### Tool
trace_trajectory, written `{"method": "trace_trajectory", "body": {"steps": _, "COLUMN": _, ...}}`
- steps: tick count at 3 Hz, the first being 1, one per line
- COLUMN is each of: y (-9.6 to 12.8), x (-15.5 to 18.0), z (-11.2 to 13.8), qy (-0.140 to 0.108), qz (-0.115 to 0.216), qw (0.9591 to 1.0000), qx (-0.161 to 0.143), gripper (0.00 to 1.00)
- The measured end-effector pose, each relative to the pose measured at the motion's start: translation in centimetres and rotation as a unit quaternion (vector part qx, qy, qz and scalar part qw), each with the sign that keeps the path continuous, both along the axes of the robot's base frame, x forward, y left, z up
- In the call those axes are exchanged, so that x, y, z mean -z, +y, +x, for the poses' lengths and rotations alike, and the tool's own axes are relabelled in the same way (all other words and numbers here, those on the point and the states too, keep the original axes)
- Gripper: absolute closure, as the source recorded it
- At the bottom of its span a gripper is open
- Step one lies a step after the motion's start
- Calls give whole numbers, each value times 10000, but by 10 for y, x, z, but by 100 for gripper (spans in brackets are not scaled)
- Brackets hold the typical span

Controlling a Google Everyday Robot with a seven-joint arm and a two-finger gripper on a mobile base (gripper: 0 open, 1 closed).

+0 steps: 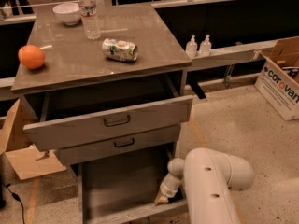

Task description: Open bottom drawer

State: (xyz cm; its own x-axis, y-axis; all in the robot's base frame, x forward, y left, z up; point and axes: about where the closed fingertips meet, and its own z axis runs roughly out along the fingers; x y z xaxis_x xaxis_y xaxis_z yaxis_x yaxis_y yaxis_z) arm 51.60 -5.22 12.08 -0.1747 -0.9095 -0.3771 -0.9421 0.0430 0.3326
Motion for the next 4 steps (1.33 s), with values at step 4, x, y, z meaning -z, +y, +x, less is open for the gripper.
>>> {"method": "trace_trajectory", "body": {"steps": 4, "y": -39, "x": -110, "z": 35, "qy": -1318, "qz": 91, "qw": 9808, "qx": 1435, "gripper": 100}}
